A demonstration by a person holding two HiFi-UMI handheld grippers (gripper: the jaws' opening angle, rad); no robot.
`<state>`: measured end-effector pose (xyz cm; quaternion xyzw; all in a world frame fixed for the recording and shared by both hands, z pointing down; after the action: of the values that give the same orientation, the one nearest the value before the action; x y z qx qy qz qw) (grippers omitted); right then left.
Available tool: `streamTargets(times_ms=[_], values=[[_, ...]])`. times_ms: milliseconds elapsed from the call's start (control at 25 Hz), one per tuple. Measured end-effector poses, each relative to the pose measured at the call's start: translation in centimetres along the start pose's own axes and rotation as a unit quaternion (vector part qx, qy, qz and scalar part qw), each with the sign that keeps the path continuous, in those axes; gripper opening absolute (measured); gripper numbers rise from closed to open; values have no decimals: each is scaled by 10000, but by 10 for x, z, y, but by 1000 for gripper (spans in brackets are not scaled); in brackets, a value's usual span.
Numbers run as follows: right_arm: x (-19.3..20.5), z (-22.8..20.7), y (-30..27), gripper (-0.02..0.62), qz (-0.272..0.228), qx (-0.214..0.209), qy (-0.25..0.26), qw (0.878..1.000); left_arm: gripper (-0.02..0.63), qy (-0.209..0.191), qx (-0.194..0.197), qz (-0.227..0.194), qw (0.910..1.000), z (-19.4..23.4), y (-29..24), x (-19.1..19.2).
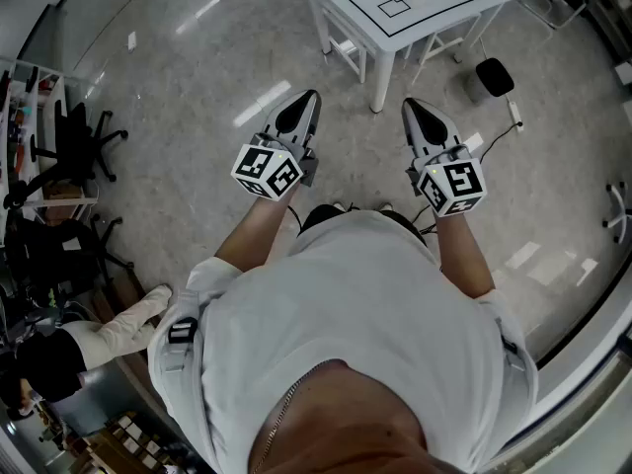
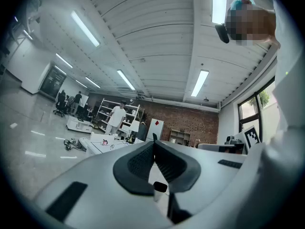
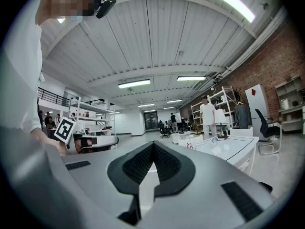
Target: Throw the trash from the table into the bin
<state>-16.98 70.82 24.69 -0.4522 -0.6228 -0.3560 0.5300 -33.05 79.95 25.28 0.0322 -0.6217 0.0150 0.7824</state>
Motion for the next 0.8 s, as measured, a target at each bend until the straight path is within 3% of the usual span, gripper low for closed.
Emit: streamTargets(times_ms=[800], values=[[-1,24,-32,-8,-154,-59,-119,9998,11,32,54,18,10000,39,13,-7]])
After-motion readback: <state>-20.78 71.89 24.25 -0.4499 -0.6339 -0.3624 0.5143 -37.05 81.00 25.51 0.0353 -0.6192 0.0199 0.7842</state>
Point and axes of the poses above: the fingertips, and each gripper's own axes: y backward along the fingers, z to its left, x out of its underside, the point moved 2 cm from there along y, backward along the fingers, and after that the axes turned 3 degrees about -y, right-handed, at the moved point
